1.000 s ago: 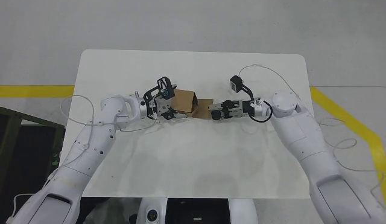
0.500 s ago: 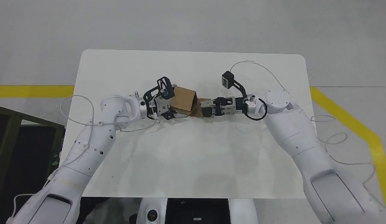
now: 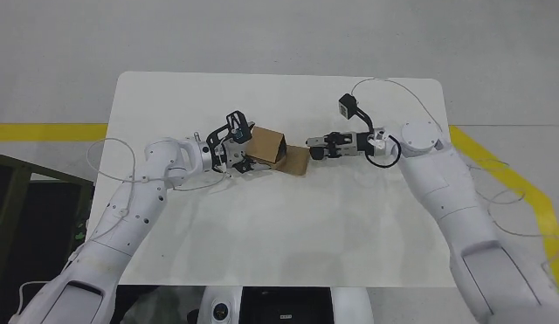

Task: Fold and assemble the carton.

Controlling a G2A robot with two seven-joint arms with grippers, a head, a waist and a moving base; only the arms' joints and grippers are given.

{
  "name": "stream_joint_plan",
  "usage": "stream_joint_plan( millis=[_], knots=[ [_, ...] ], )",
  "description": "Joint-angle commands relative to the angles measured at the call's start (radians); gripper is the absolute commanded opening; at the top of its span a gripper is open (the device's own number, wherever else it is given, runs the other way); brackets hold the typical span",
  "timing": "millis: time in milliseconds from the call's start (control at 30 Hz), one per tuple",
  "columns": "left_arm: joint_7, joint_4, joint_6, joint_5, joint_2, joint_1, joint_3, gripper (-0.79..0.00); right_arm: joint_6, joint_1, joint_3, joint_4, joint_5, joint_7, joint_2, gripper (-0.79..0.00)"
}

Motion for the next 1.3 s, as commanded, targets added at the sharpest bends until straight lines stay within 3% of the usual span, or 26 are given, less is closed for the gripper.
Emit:
stream_joint_plan(
  millis=[0, 167, 333, 667, 700, 867, 1267],
  knots=[
    [-0.001, -0.001, -0.002, 0.000, 0.000, 0.000, 0.000, 0.000, 0.025, -0.021, 0.025, -0.038, -0.037, -0.003, 0.018, -0.453],
    [0.000, -0.002, 0.000, 0.003, -0.001, 0.001, 0.004, 0.000, 0.079, -0.093, 0.055, -0.129, -0.073, -0.012, 0.043, -0.443],
    [0.001, 0.004, -0.001, 0.005, -0.003, -0.001, 0.009, 0.000, 0.105, -0.133, 0.033, -0.180, -0.067, -0.035, 0.041, -0.434],
    [0.006, 0.015, -0.005, 0.004, -0.006, -0.007, 0.019, 0.000, 0.101, -0.116, -0.029, -0.147, -0.059, -0.072, 0.018, -0.394],
    [0.006, 0.015, -0.006, 0.004, -0.007, -0.008, 0.020, 0.000, 0.097, -0.111, -0.033, -0.143, -0.058, -0.074, 0.016, -0.342],
    [0.006, 0.017, -0.006, 0.004, -0.008, -0.009, 0.021, 0.000, 0.064, -0.094, -0.052, -0.122, -0.029, -0.086, 0.003, -0.323],
    [0.003, 0.019, -0.007, 0.001, -0.008, -0.009, 0.018, 0.000, -0.012, -0.063, -0.066, -0.089, 0.060, -0.083, -0.020, -0.394]
  ],
)
